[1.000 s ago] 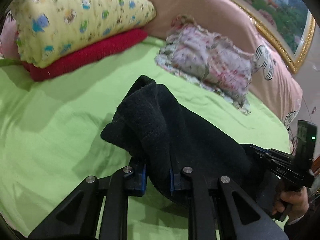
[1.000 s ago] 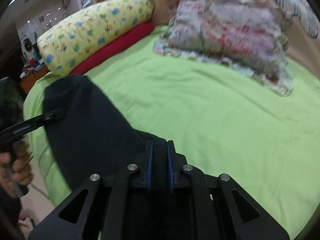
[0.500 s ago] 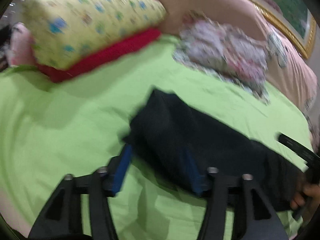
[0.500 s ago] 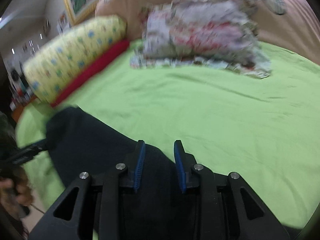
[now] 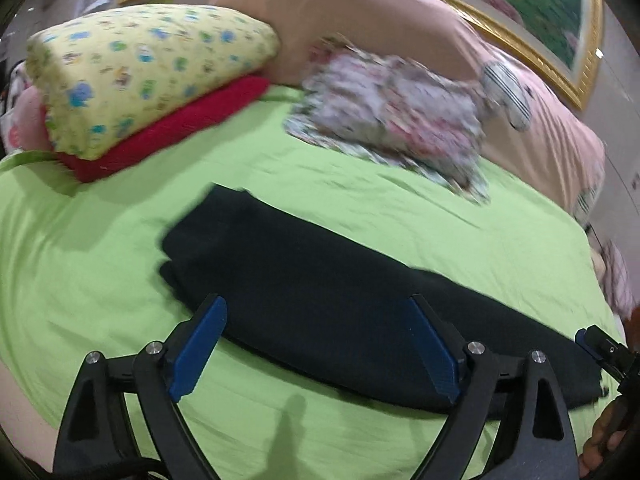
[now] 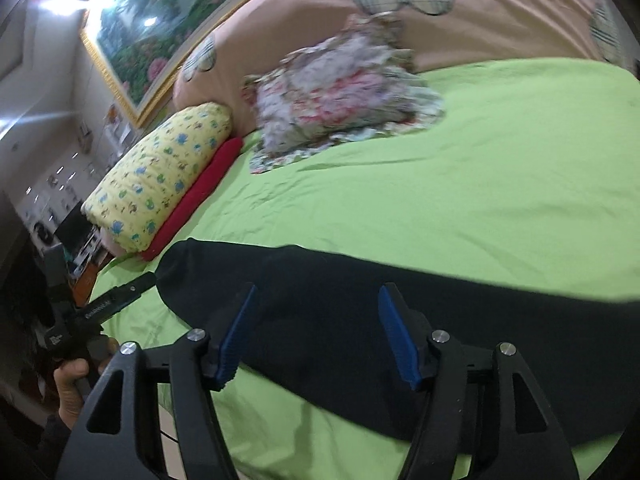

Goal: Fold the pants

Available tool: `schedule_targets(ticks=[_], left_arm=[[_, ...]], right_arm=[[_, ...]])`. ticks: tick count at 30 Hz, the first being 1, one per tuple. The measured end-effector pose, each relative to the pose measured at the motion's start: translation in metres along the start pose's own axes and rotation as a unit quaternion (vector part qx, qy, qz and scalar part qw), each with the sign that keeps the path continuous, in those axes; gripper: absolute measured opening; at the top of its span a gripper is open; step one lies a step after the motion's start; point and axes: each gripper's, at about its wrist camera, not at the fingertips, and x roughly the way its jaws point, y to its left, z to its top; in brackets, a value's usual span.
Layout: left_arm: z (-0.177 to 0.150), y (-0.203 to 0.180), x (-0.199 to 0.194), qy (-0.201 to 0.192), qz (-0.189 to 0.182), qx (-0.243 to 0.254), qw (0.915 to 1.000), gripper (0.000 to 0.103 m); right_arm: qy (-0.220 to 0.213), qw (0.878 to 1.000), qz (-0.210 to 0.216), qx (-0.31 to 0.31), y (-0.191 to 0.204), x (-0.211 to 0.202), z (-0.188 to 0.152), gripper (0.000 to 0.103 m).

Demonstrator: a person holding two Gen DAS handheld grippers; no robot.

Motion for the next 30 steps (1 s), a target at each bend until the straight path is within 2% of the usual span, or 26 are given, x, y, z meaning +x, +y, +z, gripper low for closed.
schedule_targets(ticks=[5, 10, 17, 20, 30], left_arm=[[-0.016, -0.044, -0.001, 0.028, -0.048, 0.048, 0.9973, 0.091], [-0.027, -0.082, -0.004, 0.031, -0.049, 0.093, 0.9940, 0.091], [-0.039, -0.123, -0.003, 0.055, -0.074, 0.131, 0.9870, 0.091], [-0.046, -0.138, -0.002, 0.060, -0.077, 0.146, 0.9845, 0.091], [-0.053, -0.184, 0.001, 0.077, -0.108, 0.183, 0.9741, 0.091]], right_arm=[[-0.009, 1.000, -0.017, 0.018, -0.016, -0.038, -0.021, 0.064], [-0.033, 0.998, -0.037, 0.042, -0.033, -0.074, -0.048, 0.064], [-0.027, 0.994, -0.063, 0.085, -0.059, -0.096, -0.069, 0.064], [-0.025, 0.991, -0.060, 0.113, -0.073, -0.101, -0.076, 0.064], [-0.040, 0.978, -0.112, 0.169, -0.103, -0.123, -0.090, 0.064]])
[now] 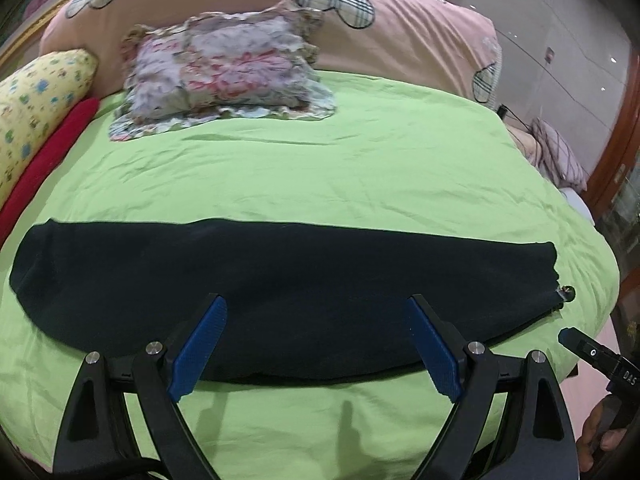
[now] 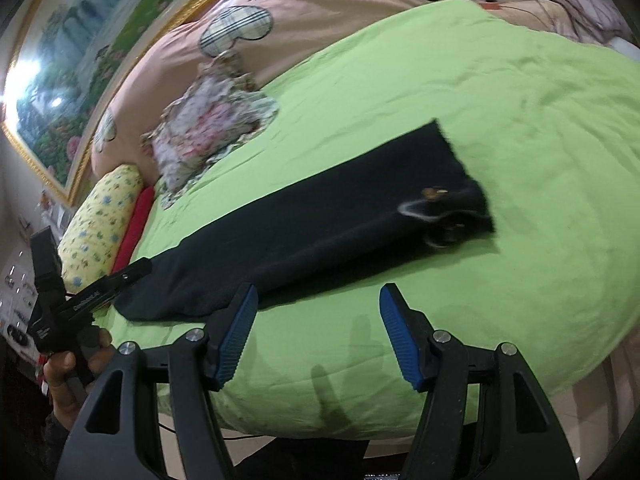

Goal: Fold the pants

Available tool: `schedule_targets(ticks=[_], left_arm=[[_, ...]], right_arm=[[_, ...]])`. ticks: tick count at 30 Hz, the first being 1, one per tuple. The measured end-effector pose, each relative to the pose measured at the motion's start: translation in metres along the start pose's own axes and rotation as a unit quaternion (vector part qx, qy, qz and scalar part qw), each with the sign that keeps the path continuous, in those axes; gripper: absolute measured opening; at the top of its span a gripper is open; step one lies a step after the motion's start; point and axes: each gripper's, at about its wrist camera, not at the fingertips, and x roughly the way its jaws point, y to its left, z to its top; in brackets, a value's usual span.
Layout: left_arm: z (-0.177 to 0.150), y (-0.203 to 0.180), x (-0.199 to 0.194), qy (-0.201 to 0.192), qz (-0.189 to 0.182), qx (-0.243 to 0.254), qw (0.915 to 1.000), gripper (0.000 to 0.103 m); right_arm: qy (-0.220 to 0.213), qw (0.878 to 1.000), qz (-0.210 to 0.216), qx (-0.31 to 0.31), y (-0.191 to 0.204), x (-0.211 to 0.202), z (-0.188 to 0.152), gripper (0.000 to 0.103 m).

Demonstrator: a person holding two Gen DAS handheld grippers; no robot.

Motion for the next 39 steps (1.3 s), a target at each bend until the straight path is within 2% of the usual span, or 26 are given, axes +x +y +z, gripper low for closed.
schedule_targets(ticks=[4, 7, 11, 15, 23, 25, 28, 32, 34, 36, 37, 39], left_arm=[[0.008, -0.018, 0.008, 0.001, -0.015, 0.025, 0.9996, 0.091], [0.015, -0.039, 0.023, 0.017, -0.037, 0.058, 0.9975, 0.091], [0.025, -0.066, 0.039, 0.030, -0.052, 0.111, 0.9920, 0.091], [0.035, -0.085, 0.056, 0.044, -0.069, 0.135, 0.9875, 0.091], [0.054, -0.125, 0.091, 0.087, -0.112, 0.187, 0.9721, 0.091], [0.058, -0.136, 0.099, 0.099, -0.128, 0.202, 0.9660, 0.091], [0.063, -0.155, 0.114, 0.125, -0.172, 0.233, 0.9490, 0.091], [0.068, -0.186, 0.139, 0.169, -0.213, 0.281, 0.9203, 0.091], [0.069, -0.198, 0.149, 0.177, -0.224, 0.297, 0.9113, 0.089], [0.069, -0.208, 0.158, 0.184, -0.227, 0.299, 0.9086, 0.085], [0.069, -0.215, 0.167, 0.201, -0.239, 0.298, 0.9020, 0.083], [0.069, -0.225, 0.177, 0.224, -0.258, 0.294, 0.8924, 0.079]], right_arm=[[-0.008, 0.999, -0.008, 0.033, -0.015, -0.001, 0.003, 0.065], [-0.007, 0.998, -0.005, 0.055, -0.029, 0.001, 0.004, 0.065], [-0.020, 0.997, 0.000, 0.079, -0.042, -0.002, 0.006, 0.065], [-0.038, 0.995, -0.006, 0.093, -0.048, -0.008, 0.008, 0.065], [-0.027, 0.993, -0.007, 0.111, -0.060, -0.002, 0.011, 0.065], [-0.028, 0.992, -0.003, 0.124, -0.064, -0.001, 0.013, 0.065], [-0.033, 0.989, 0.007, 0.145, -0.071, 0.002, 0.015, 0.065], [-0.040, 0.983, 0.025, 0.175, -0.079, 0.007, 0.019, 0.065], [-0.052, 0.984, 0.014, 0.169, -0.080, 0.009, 0.021, 0.065], [-0.053, 0.986, 0.004, 0.155, -0.076, 0.012, 0.024, 0.064], [-0.052, 0.987, 0.001, 0.151, -0.075, 0.015, 0.024, 0.063], [-0.058, 0.987, 0.000, 0.153, -0.077, 0.016, 0.024, 0.053]])
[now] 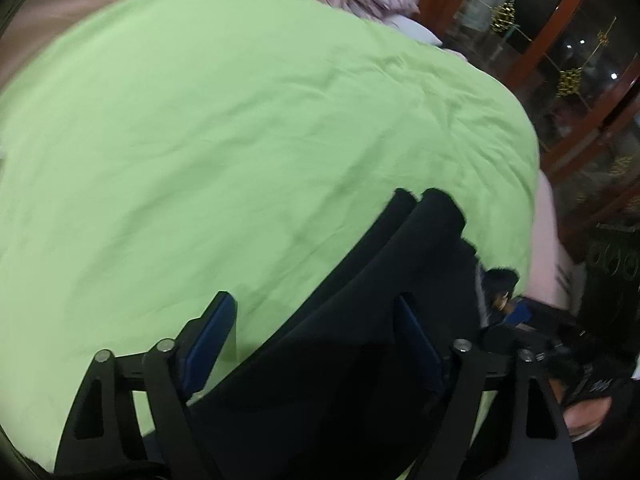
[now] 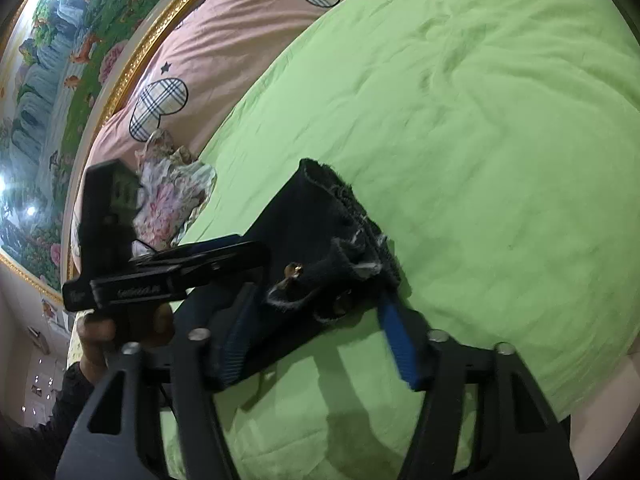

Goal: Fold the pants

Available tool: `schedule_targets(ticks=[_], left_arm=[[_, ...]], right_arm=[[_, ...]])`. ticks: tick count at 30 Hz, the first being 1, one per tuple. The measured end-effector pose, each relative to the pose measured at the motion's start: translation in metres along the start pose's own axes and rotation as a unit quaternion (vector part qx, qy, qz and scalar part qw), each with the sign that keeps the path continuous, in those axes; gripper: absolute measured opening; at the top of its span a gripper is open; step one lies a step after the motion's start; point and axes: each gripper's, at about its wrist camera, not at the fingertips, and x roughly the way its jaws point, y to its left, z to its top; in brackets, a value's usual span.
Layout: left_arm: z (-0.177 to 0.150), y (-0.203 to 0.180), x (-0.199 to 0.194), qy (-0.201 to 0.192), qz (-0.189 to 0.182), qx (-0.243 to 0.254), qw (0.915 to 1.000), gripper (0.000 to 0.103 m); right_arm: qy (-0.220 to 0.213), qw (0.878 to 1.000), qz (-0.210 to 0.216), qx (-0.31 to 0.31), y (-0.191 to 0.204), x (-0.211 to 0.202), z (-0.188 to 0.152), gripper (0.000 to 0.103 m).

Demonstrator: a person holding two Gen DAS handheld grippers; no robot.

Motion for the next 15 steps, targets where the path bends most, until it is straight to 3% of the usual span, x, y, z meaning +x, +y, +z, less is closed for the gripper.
schedule_targets(ticks=[2, 4, 8, 9, 13, 15], left_arm=[[0.012, -0.005, 0.014, 0.023, -0.030, 0.010, 0.9992, 0.078], [0.022, -0.014, 0.022, 0.034, -0.039, 0.031, 0.9982, 0.077], [0.039, -0.028, 0.038, 0.074, -0.064, 0.071, 0.9926, 0.076], [0.043, -0.032, 0.041, 0.080, -0.066, 0.080, 0.9914, 0.074], [0.049, -0.038, 0.040, 0.083, -0.099, 0.086, 0.9879, 0.034], [0.054, -0.037, 0.040, 0.078, -0.113, 0.076, 0.9876, 0.022]], right_arm=[[0.005, 1.000, 0.004, 0.003, -0.004, 0.004, 0.001, 0.041], [0.009, 1.000, 0.014, -0.004, -0.007, 0.006, 0.001, 0.037], [0.008, 0.999, 0.033, -0.013, -0.015, 0.005, -0.003, 0.016], [0.007, 0.999, 0.045, -0.010, -0.018, 0.005, -0.003, 0.015], [-0.005, 0.998, 0.067, -0.015, -0.024, 0.001, -0.004, 0.012], [-0.012, 0.997, 0.074, -0.013, -0.026, -0.001, -0.003, 0.011]])
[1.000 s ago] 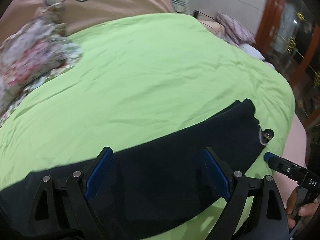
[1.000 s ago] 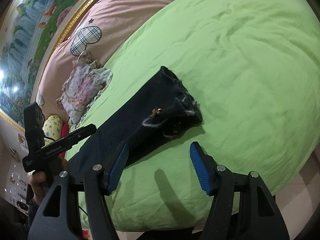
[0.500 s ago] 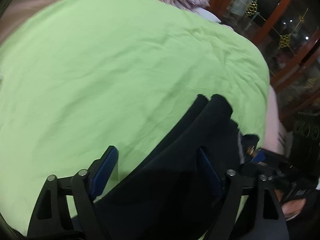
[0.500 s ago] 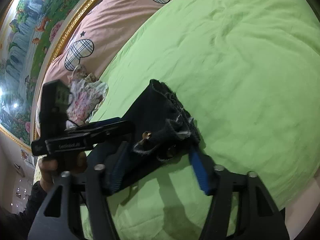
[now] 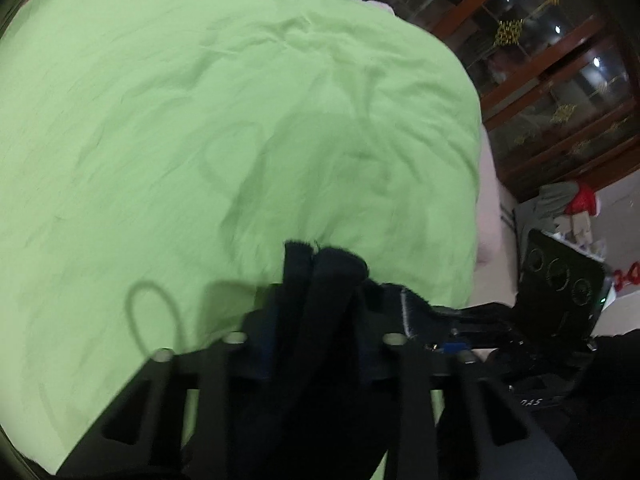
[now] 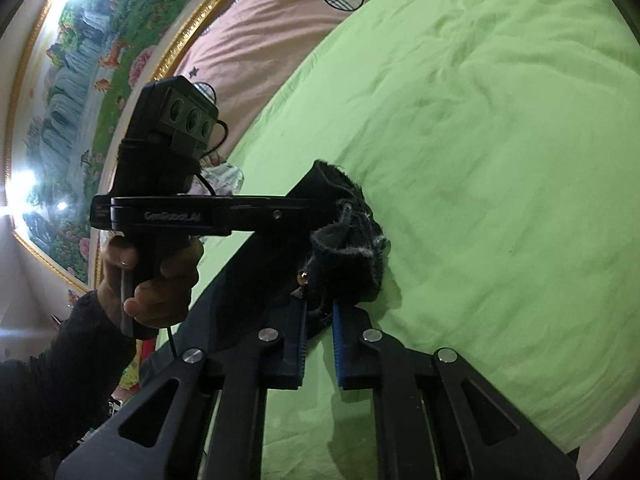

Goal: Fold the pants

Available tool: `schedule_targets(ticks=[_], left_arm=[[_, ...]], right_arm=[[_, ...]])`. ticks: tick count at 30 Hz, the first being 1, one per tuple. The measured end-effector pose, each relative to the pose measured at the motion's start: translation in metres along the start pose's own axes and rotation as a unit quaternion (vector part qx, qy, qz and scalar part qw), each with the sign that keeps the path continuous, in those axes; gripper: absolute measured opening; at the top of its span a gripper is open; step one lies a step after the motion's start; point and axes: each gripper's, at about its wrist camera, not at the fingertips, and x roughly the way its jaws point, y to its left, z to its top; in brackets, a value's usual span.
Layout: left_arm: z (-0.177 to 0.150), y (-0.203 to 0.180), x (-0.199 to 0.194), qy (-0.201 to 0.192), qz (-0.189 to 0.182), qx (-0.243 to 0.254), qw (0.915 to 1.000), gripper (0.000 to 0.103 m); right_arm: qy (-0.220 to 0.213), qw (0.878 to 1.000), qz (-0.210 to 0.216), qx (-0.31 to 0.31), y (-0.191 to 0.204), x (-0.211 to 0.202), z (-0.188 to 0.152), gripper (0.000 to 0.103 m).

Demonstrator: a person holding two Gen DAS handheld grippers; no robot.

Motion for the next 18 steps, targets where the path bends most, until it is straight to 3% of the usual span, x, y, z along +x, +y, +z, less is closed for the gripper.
schedule_targets(ticks=[4, 9, 14, 18], left_arm=[[0.018, 0.002, -0.004, -0.033, 0.001, -0.009, 0.9994, 0.012], [0.042, -0.008, -0.024, -0.072, -0.008, -0.002, 0.9973, 0.010], [0.026, 0.001, -0.048, -0.096, -0.015, -0.014, 0.9952, 0.010], [0.003, 0.005, -0.070, -0.113, -0.022, -0.025, 0.9931, 0.010]], right_arm=[[-0.014, 1.000, 0.023, 0.008, -0.009, -0.004, 0.007, 0.011], [-0.025, 0.999, 0.014, -0.026, -0.002, -0.006, 0.031, 0.010], [-0.027, 0.997, 0.042, -0.059, 0.021, -0.009, 0.034, 0.010], [-0.018, 0.996, 0.066, -0.051, 0.027, -0.010, 0.026, 0.010]])
